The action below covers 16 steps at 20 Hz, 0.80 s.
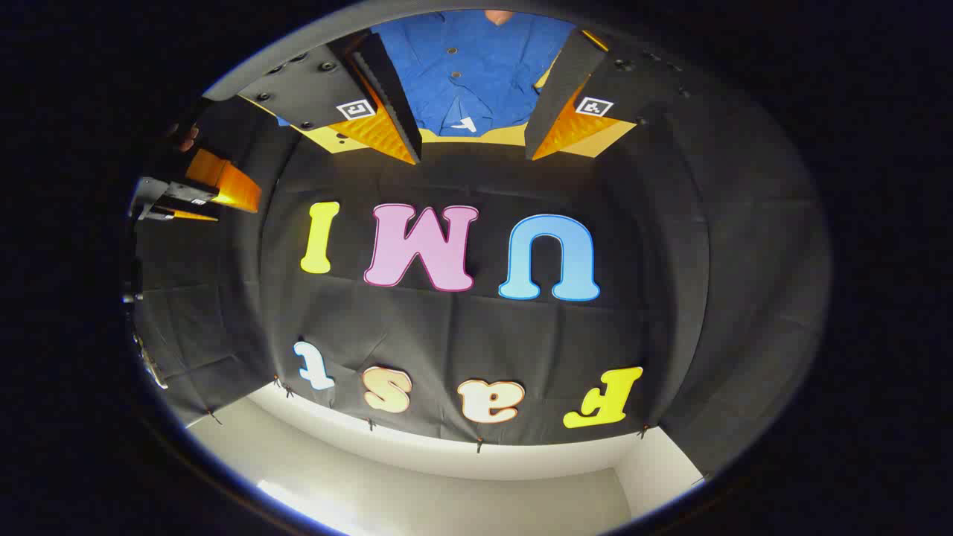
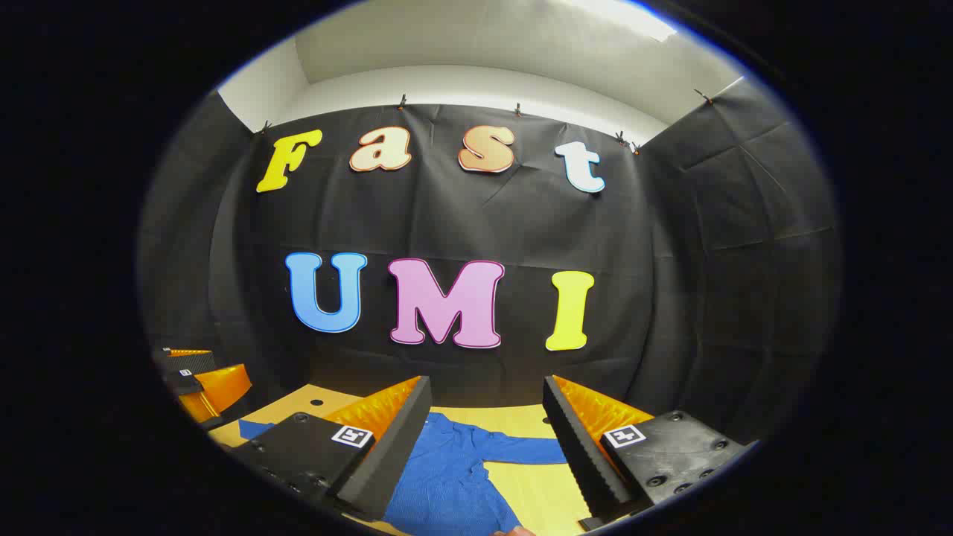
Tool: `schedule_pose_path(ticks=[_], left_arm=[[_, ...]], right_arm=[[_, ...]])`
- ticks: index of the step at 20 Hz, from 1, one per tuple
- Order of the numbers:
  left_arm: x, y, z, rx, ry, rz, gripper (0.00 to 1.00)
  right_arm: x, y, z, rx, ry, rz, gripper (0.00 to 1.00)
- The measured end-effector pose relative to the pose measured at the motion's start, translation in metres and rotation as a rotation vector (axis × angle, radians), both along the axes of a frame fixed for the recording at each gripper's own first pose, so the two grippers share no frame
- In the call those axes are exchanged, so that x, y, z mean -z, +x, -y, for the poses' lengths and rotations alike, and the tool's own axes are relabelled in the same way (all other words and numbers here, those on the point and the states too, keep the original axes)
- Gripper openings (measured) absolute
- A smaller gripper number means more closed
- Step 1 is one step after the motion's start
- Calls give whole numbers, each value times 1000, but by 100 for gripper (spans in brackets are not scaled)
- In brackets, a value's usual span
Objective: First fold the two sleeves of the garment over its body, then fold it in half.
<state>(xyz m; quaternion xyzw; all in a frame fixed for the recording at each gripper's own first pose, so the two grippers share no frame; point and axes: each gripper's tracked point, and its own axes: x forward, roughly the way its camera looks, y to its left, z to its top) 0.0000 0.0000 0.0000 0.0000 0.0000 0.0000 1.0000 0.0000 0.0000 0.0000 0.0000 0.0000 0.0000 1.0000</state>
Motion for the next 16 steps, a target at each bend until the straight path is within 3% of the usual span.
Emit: schedule_pose_path(ticks=[16], left_arm=[[-14, -7, -26, -23, -3, 24, 79]], right_arm=[[-41, 3, -13, -18, -56, 91, 96]])
